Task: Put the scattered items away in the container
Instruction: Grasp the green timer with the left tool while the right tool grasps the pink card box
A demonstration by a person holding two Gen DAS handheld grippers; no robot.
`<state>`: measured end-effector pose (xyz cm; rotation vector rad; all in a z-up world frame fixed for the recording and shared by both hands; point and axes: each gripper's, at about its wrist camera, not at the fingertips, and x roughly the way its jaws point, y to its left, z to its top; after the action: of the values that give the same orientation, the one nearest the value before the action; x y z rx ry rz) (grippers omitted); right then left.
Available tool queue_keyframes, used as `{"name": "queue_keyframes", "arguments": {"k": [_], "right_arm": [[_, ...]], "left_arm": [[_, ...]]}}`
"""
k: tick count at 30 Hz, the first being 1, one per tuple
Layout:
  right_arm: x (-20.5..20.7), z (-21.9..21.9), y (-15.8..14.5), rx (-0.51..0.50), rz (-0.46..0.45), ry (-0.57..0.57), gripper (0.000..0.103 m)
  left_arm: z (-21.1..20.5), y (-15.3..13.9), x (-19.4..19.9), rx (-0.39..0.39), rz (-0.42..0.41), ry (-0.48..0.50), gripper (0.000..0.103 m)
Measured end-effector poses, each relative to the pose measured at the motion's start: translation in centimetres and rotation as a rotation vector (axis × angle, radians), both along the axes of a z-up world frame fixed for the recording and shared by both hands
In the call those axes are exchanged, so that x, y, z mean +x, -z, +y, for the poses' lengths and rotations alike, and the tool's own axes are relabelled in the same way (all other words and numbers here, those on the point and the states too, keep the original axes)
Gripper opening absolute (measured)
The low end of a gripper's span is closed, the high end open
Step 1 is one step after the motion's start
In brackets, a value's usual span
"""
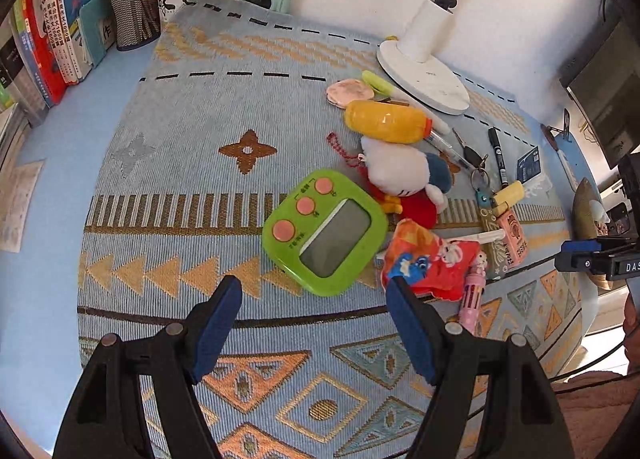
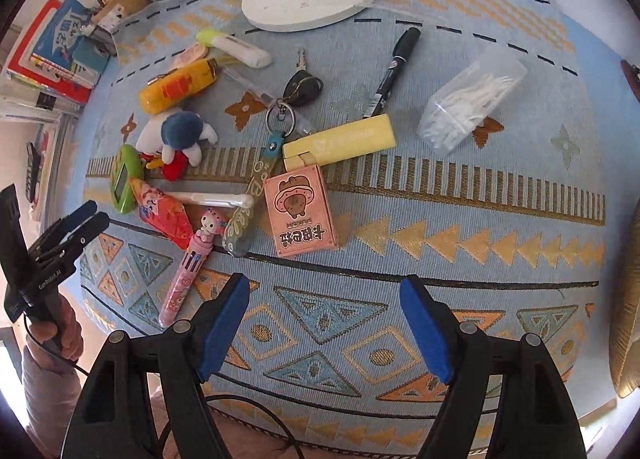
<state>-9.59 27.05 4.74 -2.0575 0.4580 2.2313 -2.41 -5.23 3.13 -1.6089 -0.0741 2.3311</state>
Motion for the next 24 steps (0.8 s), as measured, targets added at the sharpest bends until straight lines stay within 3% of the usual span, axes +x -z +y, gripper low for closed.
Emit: {"name": "queue_keyframes", "arguments": {"k": [5, 8, 13, 19, 24], "right_arm": [[-0.6, -1.9, 0.8, 0.066, 0.005, -0.105, 0.077], [-0.6, -1.8, 1.1, 0.072, 0.015, -0.087, 0.077], [-0.7, 0.1, 2.3, 0.042, -0.012, 0.021, 0.076], [-1.7, -0.7, 3.4, 0.063, -0.036, -0.02, 0.065], [-2.2, -1.6, 4.3, 0.113, -0.048, -0.065, 0.044]], "left_arm": [[1.6, 1.8, -1.6, -0.048, -0.017, 0.197, 0.072], [2.1, 1.9, -2.4, -0.065, 0.0, 0.264, 0.076], [2.6, 2.1, -3.5, -0.047, 0.011, 0.305, 0.078], [3.4, 2.4, -3.5, -0.078, 0.048, 0.315, 0.081], [3.1, 2.5, -3.1, -0.056, 0.078, 0.263, 0.081]]}}
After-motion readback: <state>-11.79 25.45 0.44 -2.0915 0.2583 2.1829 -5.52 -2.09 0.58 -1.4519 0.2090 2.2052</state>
